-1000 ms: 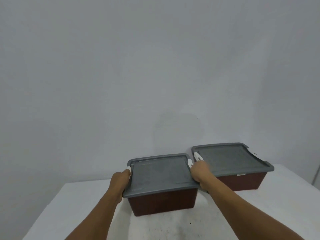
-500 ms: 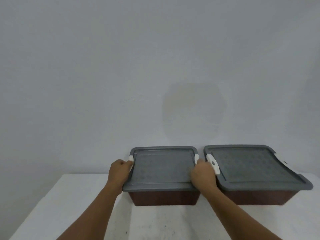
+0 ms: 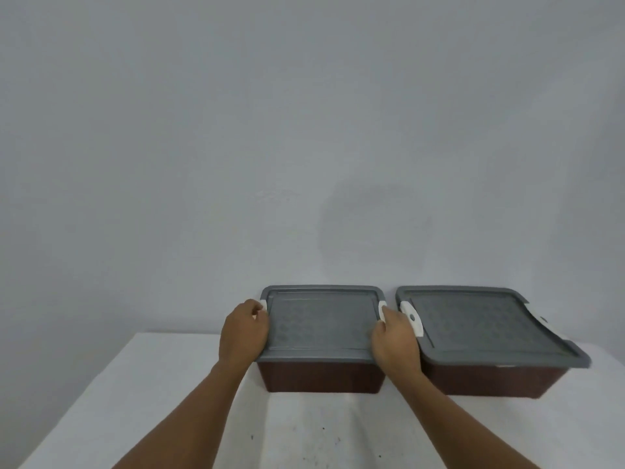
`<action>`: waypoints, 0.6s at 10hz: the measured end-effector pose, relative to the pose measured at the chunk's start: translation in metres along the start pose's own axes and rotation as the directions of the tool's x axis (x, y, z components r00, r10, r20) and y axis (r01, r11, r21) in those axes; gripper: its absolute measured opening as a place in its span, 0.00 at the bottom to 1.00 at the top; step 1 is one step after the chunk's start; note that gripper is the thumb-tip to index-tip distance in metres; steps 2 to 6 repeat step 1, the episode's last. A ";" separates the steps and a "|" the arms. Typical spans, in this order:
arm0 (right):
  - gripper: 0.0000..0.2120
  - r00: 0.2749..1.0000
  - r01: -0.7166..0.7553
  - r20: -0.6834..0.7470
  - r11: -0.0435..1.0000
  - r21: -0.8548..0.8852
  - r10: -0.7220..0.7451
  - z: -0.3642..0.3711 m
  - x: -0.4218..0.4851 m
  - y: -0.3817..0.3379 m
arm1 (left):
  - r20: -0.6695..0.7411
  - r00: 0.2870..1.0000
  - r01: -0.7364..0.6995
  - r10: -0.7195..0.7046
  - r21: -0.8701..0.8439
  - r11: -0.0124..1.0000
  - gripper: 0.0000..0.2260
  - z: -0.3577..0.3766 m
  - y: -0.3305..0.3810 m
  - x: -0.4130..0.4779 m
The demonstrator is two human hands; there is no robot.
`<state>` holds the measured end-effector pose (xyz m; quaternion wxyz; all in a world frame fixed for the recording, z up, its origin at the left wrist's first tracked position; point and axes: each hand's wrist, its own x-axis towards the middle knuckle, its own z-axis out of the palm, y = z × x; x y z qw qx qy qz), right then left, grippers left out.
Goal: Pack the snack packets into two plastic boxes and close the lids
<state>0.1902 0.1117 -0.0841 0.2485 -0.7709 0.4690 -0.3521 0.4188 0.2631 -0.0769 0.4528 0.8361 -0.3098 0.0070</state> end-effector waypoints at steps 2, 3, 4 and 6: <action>0.19 0.998 -0.060 -0.022 0.971 0.231 0.067 -0.009 -0.041 0.011 | -0.022 0.996 -0.084 0.084 -0.040 0.996 0.16 0.000 -0.018 -0.031; 0.19 0.998 -0.060 -0.022 0.971 0.231 0.067 -0.009 -0.041 0.011 | -0.022 0.996 -0.084 0.084 -0.040 0.996 0.16 0.000 -0.018 -0.031; 0.19 0.998 -0.060 -0.022 0.971 0.231 0.067 -0.009 -0.041 0.011 | -0.022 0.996 -0.084 0.084 -0.040 0.996 0.16 0.000 -0.018 -0.031; 0.19 0.998 -0.060 -0.022 0.971 0.231 0.067 -0.009 -0.041 0.011 | -0.022 0.996 -0.084 0.084 -0.040 0.996 0.16 0.000 -0.018 -0.031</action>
